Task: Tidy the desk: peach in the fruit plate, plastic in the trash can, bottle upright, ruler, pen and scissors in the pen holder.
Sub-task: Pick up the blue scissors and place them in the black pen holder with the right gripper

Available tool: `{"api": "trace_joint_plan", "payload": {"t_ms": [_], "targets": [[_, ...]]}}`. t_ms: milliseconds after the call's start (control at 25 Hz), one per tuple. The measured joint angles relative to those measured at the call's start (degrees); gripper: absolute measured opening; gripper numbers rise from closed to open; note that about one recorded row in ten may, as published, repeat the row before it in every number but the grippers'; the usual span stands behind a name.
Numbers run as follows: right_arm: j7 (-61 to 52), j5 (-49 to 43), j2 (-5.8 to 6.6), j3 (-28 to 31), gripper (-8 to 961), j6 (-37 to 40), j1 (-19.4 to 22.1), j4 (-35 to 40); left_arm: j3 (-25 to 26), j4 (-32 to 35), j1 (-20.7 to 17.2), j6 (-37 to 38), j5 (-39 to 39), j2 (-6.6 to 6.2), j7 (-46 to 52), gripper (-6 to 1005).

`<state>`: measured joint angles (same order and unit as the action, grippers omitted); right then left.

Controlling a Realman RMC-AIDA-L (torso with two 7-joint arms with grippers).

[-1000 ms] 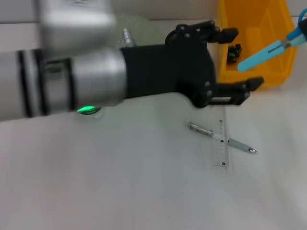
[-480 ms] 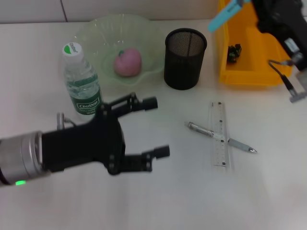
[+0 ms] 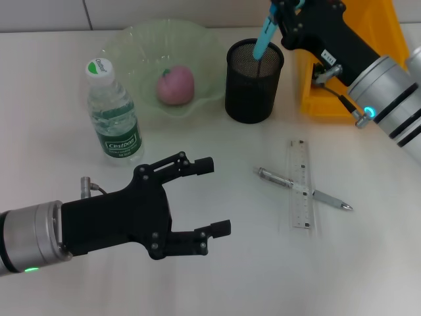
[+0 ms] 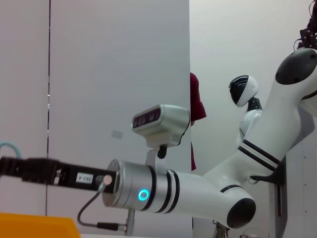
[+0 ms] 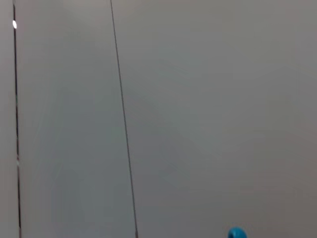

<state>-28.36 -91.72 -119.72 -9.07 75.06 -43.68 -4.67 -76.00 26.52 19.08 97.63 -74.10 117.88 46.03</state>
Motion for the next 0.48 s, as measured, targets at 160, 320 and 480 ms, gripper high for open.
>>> {"api": "trace_joint_plan", "payload": {"t_ms": [160,320,480], "targets": [[1.72,0.00,-0.03,-0.23,176,-3.47,-0.57,-0.68,0.04,-0.15,0.09,0.09,-0.02,0.02,0.00,872],[1.97,0.00,-0.06,-0.48,189,-6.43,-1.28,-0.87,0.07,-0.23,0.28,0.16,0.00,0.01,-0.01,872],[2.98,-0.08,-0.08,-0.60,202,-8.40,-1.80,-1.00,0.07,-0.35,0.34,0.27,0.01,0.05,-0.04,872]]}}
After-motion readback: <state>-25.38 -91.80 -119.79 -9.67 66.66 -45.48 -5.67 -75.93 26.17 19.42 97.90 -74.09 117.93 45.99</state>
